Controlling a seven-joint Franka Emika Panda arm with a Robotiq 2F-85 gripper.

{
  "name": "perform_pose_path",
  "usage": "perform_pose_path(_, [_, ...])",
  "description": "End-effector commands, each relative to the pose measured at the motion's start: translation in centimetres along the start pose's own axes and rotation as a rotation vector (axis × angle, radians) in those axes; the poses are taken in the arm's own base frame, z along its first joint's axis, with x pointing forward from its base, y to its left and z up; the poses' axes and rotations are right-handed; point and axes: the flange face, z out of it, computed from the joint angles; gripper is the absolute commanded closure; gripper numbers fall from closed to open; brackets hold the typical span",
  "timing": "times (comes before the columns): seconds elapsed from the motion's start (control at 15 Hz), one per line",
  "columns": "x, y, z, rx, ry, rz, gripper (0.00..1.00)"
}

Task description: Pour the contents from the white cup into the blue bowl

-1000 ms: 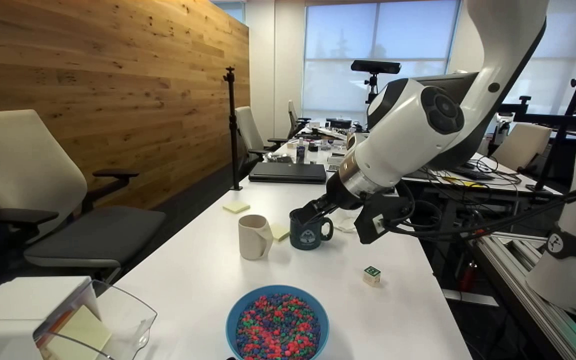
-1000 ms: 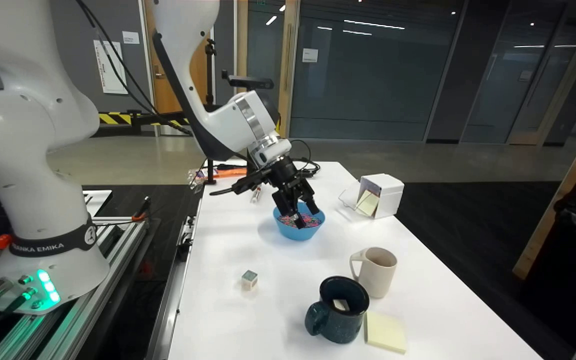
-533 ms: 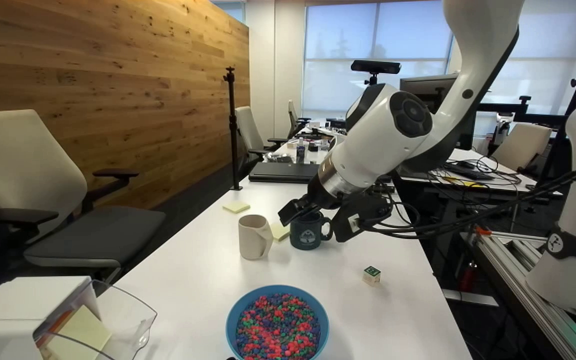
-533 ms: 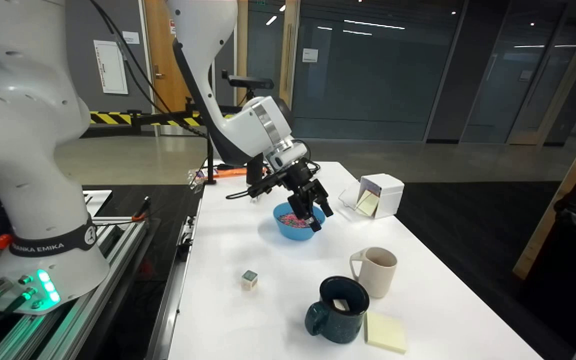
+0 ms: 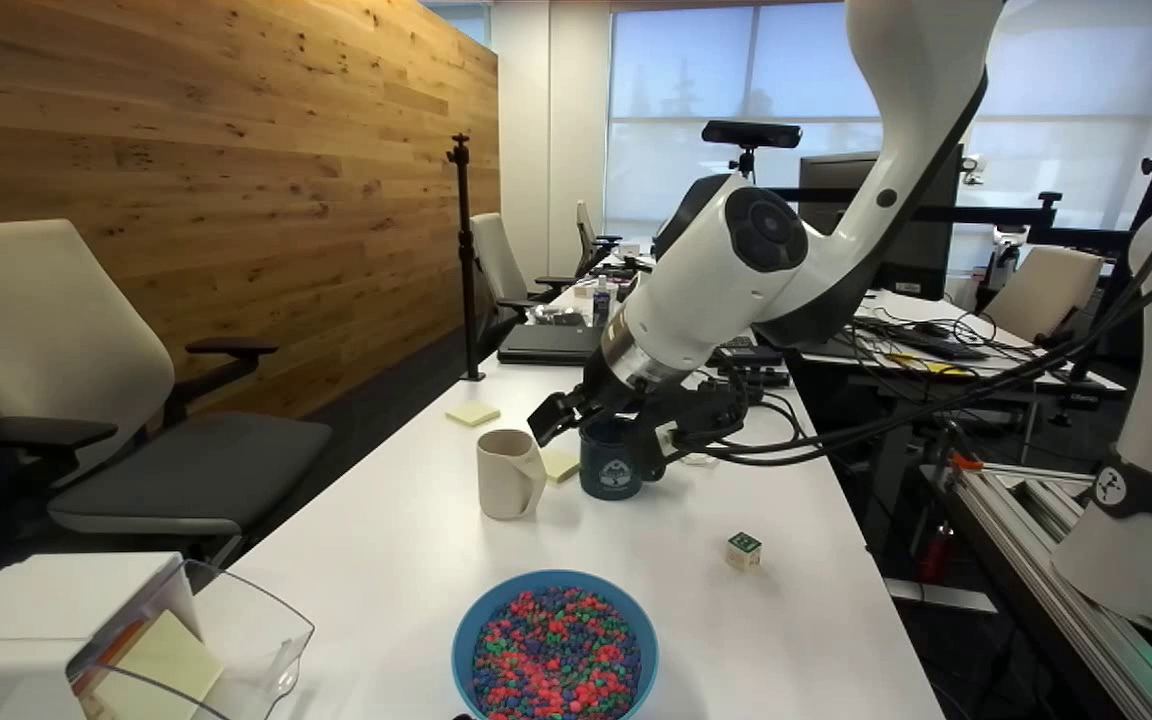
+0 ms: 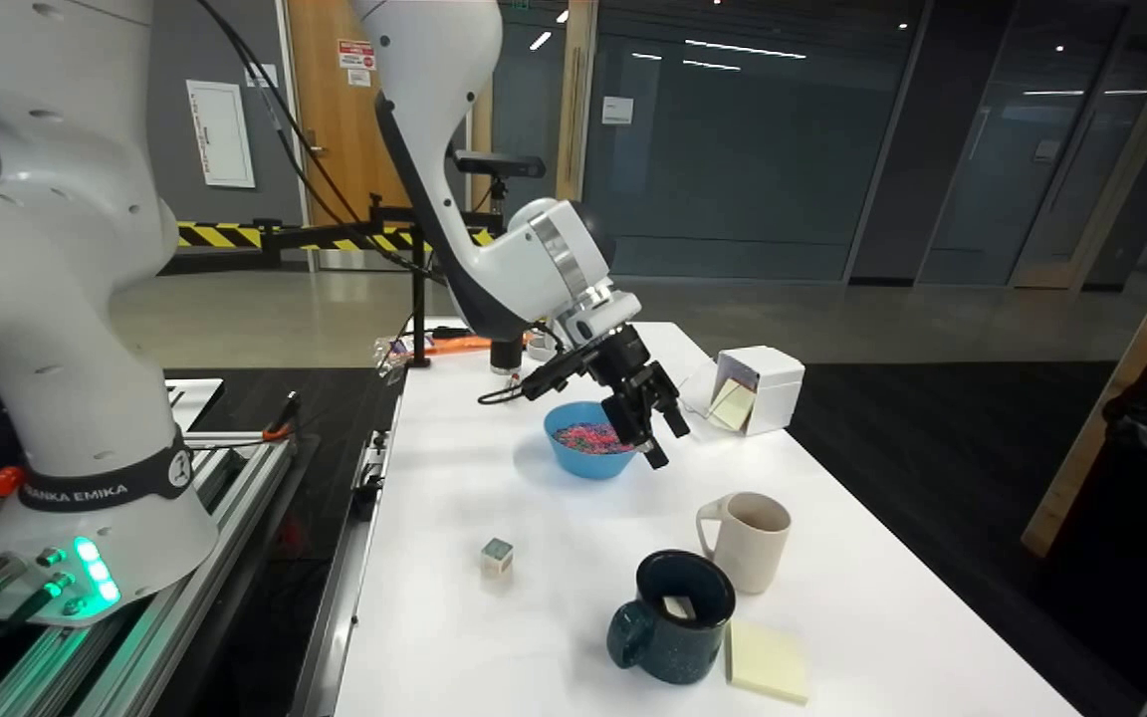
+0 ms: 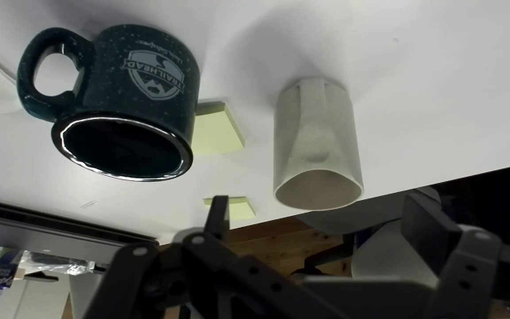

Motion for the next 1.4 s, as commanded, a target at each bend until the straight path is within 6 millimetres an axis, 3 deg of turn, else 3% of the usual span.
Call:
perform_pose_path(0.0, [0.0,-0.8,0.9,0.018,-0.016,-0.013,0.0])
perform_pose_path(1.33, [-1.5,-0.8,3.0,0.006,-0.051,-0.018,0.0])
